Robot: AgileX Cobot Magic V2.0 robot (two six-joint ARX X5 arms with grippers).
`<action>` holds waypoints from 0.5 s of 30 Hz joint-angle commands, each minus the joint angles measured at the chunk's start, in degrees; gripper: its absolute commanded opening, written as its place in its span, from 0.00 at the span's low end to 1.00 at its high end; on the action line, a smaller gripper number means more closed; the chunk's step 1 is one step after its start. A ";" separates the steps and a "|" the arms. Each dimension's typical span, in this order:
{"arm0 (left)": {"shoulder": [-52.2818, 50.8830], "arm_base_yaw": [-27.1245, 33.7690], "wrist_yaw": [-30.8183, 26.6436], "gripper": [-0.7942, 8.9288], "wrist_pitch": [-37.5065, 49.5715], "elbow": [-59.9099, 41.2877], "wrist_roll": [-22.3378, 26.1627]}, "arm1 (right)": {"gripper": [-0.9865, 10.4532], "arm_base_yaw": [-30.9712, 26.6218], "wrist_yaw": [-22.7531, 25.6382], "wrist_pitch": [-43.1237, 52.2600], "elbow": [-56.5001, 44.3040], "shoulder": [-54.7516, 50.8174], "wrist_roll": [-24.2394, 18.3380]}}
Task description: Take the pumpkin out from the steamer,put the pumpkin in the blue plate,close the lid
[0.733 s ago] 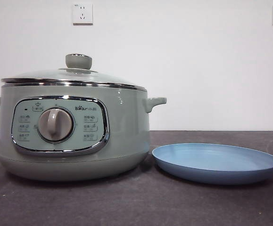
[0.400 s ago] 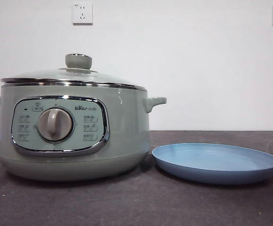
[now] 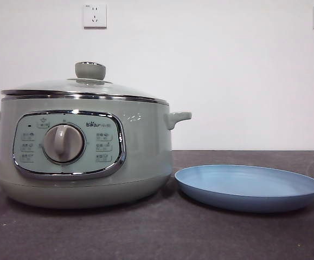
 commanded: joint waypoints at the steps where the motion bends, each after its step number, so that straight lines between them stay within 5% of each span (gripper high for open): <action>1: 3.13 0.11 -0.04 0.07 0.22 2.93 0.76 | 0.07 0.00 -0.04 0.11 3.08 1.75 -0.09; 5: 7.82 0.11 0.26 0.07 0.17 7.76 4.63 | 0.07 0.00 -0.37 -0.07 7.37 5.51 -0.44; 15: 19.15 0.09 5.35 0.07 -2.93 21.77 11.10 | 0.07 0.00 -6.73 -4.00 20.92 20.28 -10.29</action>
